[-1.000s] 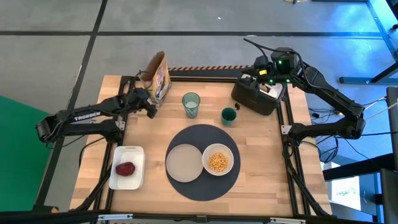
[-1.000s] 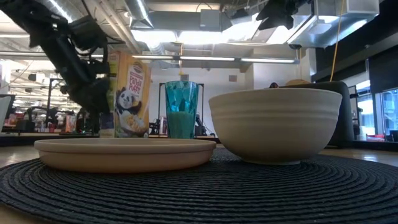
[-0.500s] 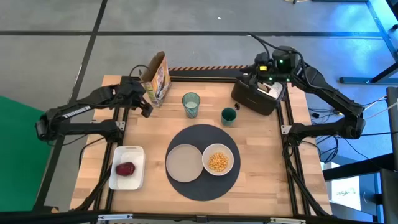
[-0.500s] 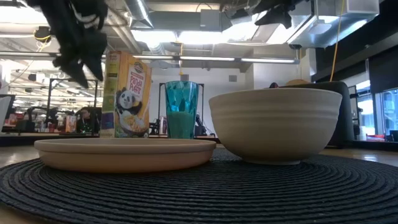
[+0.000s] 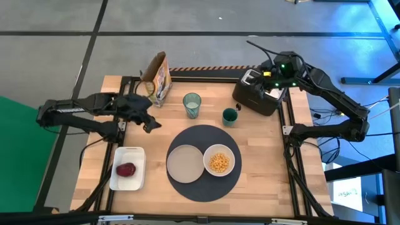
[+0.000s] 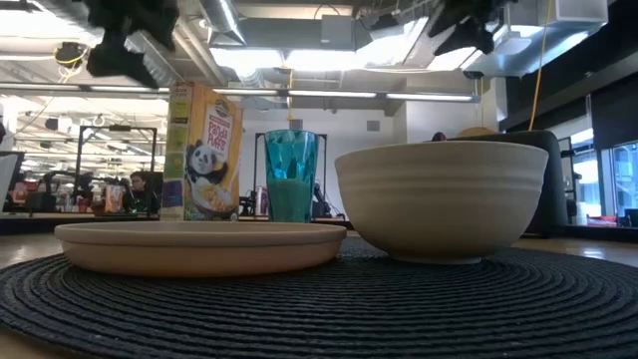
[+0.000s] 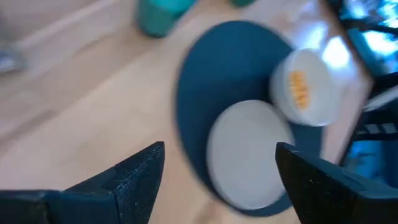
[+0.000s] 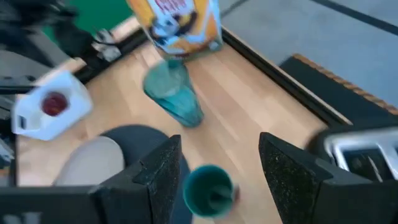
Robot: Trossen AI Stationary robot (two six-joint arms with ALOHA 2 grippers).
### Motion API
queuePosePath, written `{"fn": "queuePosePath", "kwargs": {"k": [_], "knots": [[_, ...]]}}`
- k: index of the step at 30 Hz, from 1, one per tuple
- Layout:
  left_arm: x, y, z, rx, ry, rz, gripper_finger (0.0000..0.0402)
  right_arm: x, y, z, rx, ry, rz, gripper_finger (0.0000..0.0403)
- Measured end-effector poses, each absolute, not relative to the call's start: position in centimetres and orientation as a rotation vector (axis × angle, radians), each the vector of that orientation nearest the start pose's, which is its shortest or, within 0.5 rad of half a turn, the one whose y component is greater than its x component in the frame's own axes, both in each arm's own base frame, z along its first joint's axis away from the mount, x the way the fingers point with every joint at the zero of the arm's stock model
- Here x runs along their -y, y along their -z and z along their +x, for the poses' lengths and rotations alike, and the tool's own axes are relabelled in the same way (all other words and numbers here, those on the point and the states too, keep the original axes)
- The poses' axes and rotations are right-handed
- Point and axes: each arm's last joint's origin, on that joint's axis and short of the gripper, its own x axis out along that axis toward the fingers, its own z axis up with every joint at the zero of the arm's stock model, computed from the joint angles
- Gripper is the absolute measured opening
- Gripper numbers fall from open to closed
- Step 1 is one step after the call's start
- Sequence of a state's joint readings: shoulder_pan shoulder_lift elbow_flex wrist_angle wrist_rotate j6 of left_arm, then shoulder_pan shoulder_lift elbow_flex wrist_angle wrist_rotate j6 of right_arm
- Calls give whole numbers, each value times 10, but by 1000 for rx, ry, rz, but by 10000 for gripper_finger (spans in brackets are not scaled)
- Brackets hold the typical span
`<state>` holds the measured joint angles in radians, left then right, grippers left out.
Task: Arrange a breakfast setting
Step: Put the bagel on the gray plate
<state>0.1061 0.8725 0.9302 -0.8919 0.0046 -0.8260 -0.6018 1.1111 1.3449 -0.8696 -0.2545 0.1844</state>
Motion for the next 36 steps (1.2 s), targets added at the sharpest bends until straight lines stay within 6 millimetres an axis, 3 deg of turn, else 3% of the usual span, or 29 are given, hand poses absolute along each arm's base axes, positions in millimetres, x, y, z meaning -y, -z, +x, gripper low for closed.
{"fn": "queuePosePath", "kwargs": {"k": [7,13,20,28,36], "knots": [[12,-310,192,-593,-390,-805,284,106,-386,156,-742,601,434,207],[34,-305,233,-508,-273,-822,282,110,-379,156,-842,658,337,207],[50,-340,264,-437,-208,-702,259,125,-370,158,-913,576,333,207],[55,-388,275,-286,-228,-549,250,169,-352,156,-975,623,362,207],[60,-395,272,-256,-286,-490,250,189,-339,151,-1040,638,387,206]]}}
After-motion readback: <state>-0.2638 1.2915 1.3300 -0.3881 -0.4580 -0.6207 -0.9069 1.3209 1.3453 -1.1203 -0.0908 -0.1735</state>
